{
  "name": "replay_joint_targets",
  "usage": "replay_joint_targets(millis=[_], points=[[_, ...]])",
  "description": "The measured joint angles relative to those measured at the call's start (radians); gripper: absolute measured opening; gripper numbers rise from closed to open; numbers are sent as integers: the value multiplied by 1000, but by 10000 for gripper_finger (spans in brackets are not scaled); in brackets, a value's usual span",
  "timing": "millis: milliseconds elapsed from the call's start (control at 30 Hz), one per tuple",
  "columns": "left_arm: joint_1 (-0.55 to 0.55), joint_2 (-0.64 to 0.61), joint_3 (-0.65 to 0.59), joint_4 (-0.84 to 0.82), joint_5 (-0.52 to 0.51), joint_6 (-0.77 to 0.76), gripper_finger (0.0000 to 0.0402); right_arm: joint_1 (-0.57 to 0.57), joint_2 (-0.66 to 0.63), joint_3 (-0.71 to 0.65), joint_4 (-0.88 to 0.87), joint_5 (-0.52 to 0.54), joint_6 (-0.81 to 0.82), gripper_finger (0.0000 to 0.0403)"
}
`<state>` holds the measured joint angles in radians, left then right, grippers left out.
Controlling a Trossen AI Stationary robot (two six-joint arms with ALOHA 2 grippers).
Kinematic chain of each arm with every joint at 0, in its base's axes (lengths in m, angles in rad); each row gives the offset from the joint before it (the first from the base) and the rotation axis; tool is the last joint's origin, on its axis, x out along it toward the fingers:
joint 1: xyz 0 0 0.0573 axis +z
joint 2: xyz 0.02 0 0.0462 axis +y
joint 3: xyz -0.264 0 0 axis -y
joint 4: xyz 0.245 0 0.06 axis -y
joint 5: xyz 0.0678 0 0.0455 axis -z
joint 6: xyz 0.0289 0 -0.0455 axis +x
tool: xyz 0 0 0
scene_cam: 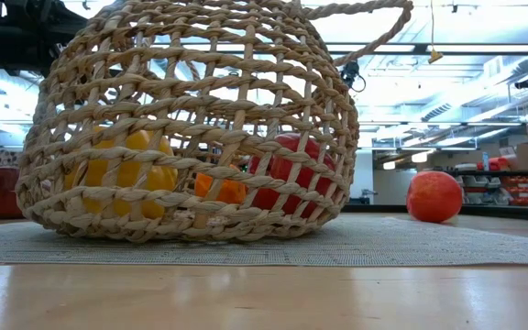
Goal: Build produce basket
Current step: Put the red mango into the brown woven basket
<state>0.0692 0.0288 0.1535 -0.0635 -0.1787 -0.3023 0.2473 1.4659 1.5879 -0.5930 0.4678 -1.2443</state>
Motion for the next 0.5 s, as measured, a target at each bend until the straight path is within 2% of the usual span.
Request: replay_joint_targets(millis=[300,500], points=[[0,0,0,0,0,0,389,-152,-21,-1,35,-443,288,280],[0,0,0,0,0,0,389,-262,-64,0,34,-719,550,280]])
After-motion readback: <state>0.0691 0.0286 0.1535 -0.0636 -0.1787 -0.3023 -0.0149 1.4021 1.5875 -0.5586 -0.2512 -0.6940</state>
